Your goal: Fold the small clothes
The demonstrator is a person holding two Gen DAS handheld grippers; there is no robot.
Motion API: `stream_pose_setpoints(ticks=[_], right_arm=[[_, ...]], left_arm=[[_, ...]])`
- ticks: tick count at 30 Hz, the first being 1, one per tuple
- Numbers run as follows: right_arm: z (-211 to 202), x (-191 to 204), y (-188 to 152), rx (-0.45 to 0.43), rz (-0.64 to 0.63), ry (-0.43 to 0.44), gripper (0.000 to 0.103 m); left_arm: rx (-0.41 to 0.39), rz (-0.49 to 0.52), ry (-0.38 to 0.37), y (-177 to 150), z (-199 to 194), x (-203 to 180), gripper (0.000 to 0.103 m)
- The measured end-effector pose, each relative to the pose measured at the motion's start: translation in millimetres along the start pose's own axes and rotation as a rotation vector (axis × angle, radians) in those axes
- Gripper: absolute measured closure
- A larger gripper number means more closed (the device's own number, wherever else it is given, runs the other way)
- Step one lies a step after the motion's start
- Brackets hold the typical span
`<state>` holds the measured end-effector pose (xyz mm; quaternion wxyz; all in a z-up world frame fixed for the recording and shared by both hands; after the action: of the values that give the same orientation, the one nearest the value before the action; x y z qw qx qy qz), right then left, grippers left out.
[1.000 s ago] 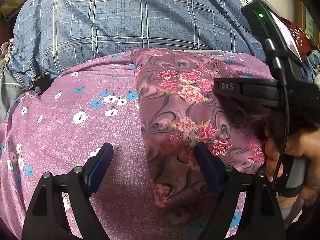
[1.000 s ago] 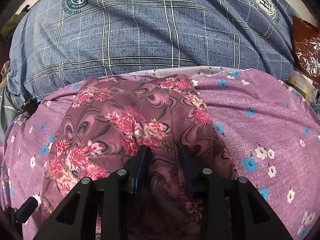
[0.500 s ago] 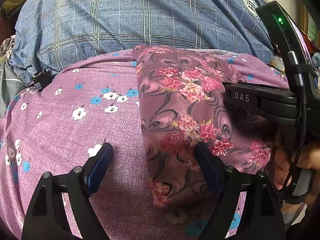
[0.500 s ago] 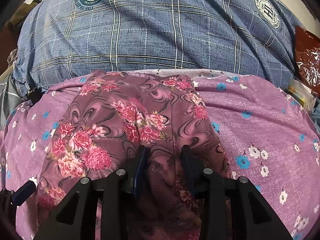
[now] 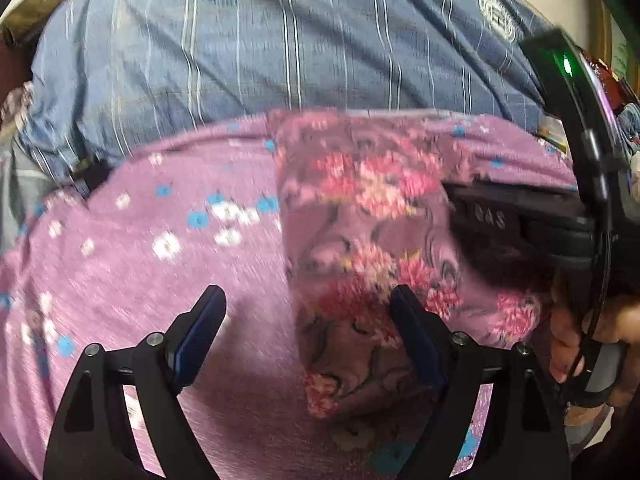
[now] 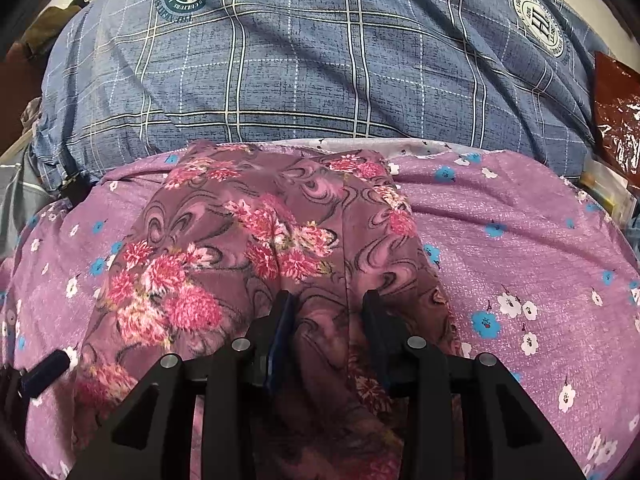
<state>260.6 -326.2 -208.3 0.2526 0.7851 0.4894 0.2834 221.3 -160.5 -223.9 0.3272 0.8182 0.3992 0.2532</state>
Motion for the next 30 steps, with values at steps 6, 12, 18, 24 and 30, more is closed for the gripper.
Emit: stream_pose_setpoints(ticks=[6, 12, 18, 24, 30], right_arm=[[-23, -19, -2, -0.020, 0.043, 0.138, 0.068], [-35, -21, -34, 0.035, -0.093, 0.190, 0.086], [-36, -31, -24, 0.034, 0.007, 0.258, 0.086], [-21, -21, 22, 0.039, 0.163, 0.273, 0.083], [54, -23, 56, 0.177, 0.298, 0.156, 0.086]], left_arm=[[-0.094, -0.053, 0.061, 18, -14, 27, 0.018], [0.070, -0.051, 0.081, 6, 24, 33, 0.018], [0.052, -0.067, 0.077, 11, 17, 32, 0.018], [0.055, -0.053, 0.068, 9, 18, 30, 0.018], [0.061, -0.056, 0.030, 8, 22, 32, 0.018]])
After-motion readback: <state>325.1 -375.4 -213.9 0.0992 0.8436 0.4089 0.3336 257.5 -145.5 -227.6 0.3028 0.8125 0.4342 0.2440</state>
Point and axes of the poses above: each gripper's, at about its wrist camera, not at the fingertips, and z roughly the way its jaws point, x to its left, y to its top, the point moved 4 cm from there along z, roughly the way its jaws point, and after that the axes turned 13 degrees about z, right-handed, at the moved point
